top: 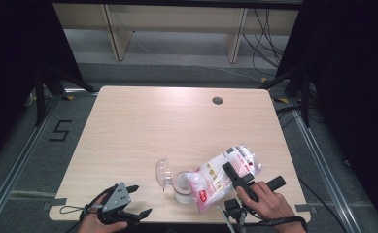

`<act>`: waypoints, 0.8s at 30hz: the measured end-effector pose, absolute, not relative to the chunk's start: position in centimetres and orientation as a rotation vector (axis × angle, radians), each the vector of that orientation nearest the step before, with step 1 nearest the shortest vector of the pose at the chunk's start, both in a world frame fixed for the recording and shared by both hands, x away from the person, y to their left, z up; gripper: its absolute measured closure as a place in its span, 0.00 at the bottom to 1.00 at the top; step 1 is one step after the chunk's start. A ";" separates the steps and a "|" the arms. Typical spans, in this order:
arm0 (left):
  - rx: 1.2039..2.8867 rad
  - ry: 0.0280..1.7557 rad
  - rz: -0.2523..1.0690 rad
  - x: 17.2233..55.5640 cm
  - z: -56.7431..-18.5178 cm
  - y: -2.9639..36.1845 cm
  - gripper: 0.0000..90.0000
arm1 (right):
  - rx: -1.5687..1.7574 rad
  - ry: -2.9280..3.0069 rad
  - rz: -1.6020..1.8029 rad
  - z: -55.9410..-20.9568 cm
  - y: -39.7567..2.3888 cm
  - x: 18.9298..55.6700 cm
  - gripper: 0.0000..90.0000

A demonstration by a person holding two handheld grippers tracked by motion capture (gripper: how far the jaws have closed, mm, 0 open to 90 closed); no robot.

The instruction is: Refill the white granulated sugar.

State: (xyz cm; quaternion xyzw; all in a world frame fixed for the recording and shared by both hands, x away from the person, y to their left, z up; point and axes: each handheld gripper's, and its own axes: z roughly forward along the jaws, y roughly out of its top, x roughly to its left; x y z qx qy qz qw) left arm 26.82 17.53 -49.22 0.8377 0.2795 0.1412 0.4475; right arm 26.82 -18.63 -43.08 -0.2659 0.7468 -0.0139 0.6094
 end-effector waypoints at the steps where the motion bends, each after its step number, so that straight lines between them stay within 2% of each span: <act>1: 2.073 0.692 0.350 26.8 -49.2 17.5 0.18 | -0.606 1.725 -0.030 -43.1 -18.7 26.8 0.72; 24: 2.076 0.687 0.356 26.8 -49.2 17.6 0.18 | -0.635 1.711 -0.029 -43.0 -18.5 26.9 0.72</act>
